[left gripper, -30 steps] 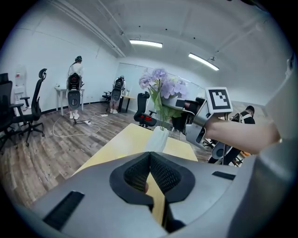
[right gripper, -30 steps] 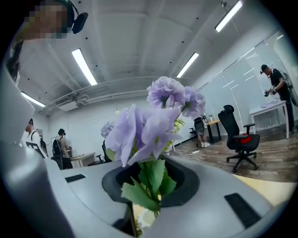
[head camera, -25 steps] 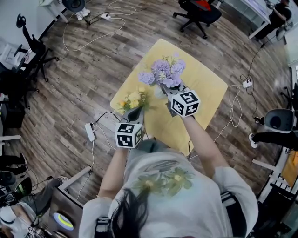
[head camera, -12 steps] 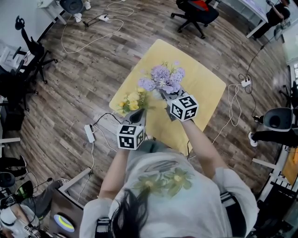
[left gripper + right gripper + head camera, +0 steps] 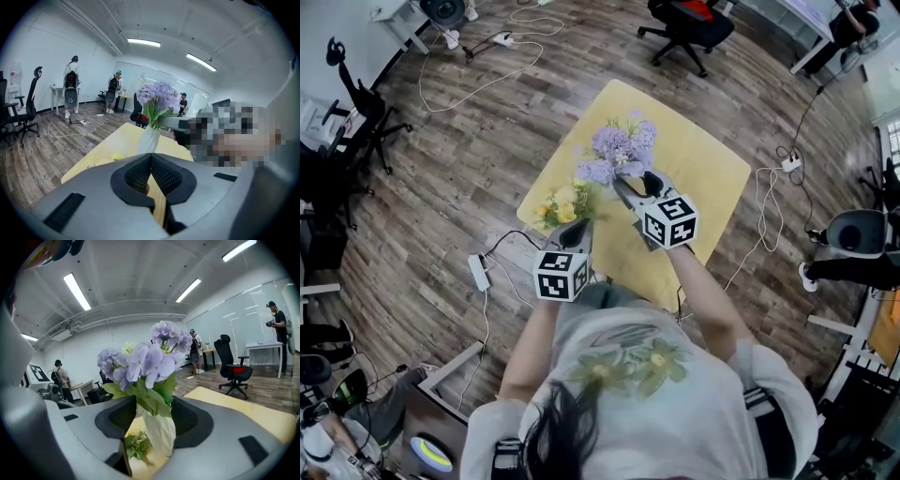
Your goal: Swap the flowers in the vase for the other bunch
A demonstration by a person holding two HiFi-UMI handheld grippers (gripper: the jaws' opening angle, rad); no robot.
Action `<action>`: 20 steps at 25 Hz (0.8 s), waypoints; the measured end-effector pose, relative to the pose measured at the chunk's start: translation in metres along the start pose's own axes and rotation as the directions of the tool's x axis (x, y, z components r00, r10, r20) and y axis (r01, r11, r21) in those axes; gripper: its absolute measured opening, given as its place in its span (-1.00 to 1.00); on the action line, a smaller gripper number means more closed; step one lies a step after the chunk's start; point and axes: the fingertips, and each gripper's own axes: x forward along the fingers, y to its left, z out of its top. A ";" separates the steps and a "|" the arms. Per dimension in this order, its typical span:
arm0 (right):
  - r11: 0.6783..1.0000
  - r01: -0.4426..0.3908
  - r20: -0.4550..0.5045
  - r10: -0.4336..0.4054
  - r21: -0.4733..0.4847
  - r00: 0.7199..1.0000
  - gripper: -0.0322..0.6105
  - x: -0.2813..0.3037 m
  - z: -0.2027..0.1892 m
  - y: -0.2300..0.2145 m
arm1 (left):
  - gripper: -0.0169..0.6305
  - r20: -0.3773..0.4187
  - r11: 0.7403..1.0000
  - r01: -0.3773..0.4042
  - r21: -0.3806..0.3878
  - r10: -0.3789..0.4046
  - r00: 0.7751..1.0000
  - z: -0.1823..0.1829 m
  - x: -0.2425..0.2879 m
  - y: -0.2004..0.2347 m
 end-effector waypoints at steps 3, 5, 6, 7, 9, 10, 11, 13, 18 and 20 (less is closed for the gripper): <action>1.000 0.009 -0.013 -0.009 0.007 1.000 -0.23 -0.005 -0.004 -0.005 | -0.89 0.001 1.000 0.005 0.005 -0.005 1.000 0.003 0.003 -0.005; 1.000 0.017 -0.021 -0.017 0.013 1.000 -0.23 -0.009 -0.008 -0.006 | -0.89 0.006 1.000 0.011 0.007 -0.011 1.000 0.004 0.003 -0.009; 1.000 0.023 -0.024 -0.023 0.018 0.999 -0.23 -0.011 -0.010 -0.006 | -0.89 0.011 1.000 0.017 0.005 -0.017 1.000 0.004 0.002 -0.010; 0.999 0.030 -0.025 -0.029 0.024 0.999 -0.23 -0.013 -0.011 -0.006 | -0.89 0.017 1.000 0.024 0.001 -0.024 1.000 0.005 0.002 -0.012; 0.998 0.041 -0.026 -0.040 0.042 0.999 -0.23 -0.020 -0.015 -0.009 | -0.89 0.027 0.999 0.037 -0.009 -0.037 0.999 0.007 0.001 -0.017; 0.998 0.046 -0.029 -0.044 0.053 0.999 -0.23 -0.023 -0.017 -0.010 | -0.89 0.031 0.999 0.040 -0.011 -0.040 0.999 0.008 0.002 -0.020; 0.997 0.050 -0.034 -0.048 0.064 0.998 -0.23 -0.027 -0.019 -0.010 | -0.89 0.033 0.999 0.041 -0.011 -0.041 0.999 0.008 0.002 -0.021; 0.995 0.060 -0.047 -0.056 0.082 0.997 -0.23 -0.032 -0.026 -0.008 | -0.89 0.032 0.999 0.043 -0.009 -0.043 0.999 0.008 0.002 -0.022; 0.993 0.074 -0.060 -0.069 0.096 0.996 -0.24 -0.046 -0.039 0.004 | -0.89 0.025 0.998 0.060 -0.002 -0.060 0.998 0.003 -0.001 -0.027; 0.994 0.064 -0.060 -0.059 0.085 0.996 -0.28 -0.053 -0.041 0.010 | -0.89 0.020 0.997 0.072 0.003 -0.072 0.997 0.002 0.001 -0.034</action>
